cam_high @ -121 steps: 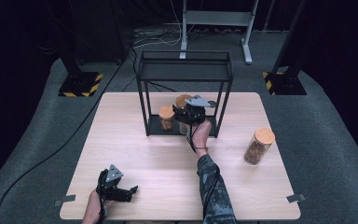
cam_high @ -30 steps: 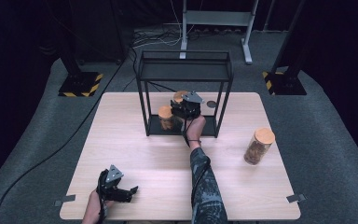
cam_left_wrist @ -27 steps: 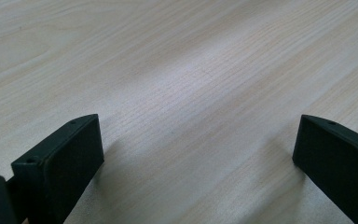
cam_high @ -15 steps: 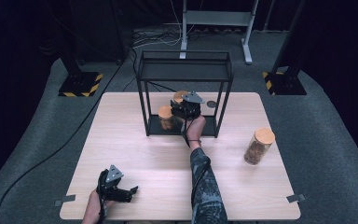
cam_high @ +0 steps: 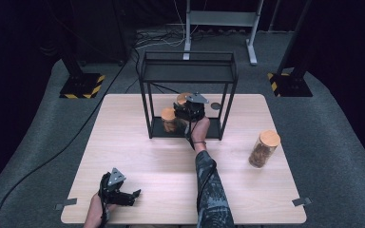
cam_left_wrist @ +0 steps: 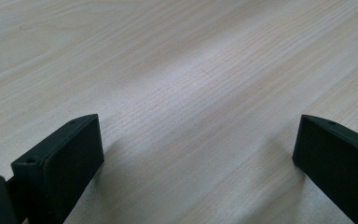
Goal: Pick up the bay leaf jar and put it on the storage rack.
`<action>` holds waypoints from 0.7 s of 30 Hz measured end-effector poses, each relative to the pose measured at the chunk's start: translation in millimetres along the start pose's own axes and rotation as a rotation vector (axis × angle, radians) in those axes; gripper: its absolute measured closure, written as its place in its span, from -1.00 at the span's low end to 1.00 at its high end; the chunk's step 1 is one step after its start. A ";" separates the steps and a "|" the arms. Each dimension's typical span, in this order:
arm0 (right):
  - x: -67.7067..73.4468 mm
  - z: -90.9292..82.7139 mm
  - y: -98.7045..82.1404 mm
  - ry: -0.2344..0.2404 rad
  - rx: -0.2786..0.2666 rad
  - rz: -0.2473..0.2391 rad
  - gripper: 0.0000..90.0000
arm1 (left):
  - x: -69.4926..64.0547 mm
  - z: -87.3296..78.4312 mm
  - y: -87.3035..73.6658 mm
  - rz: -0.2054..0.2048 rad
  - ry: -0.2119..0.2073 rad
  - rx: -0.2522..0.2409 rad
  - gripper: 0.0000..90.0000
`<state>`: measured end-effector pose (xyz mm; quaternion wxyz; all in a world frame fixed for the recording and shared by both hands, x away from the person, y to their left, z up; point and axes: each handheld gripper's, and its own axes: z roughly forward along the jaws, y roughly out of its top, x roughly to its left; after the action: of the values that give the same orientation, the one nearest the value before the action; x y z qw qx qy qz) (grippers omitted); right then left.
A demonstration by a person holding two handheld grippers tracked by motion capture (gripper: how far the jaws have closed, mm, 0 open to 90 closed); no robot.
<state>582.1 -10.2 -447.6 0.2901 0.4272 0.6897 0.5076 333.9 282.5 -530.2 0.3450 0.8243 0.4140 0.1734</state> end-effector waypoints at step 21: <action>7.5 -45.3 2.5 0.068 0.149 0.045 -0.99 | -0.2 -0.1 -0.1 -0.002 0.006 0.000 -0.98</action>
<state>541.5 -23.8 -430.7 0.2225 0.4454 0.7253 0.4754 333.6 282.5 -530.1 0.3441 0.8233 0.4160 0.1754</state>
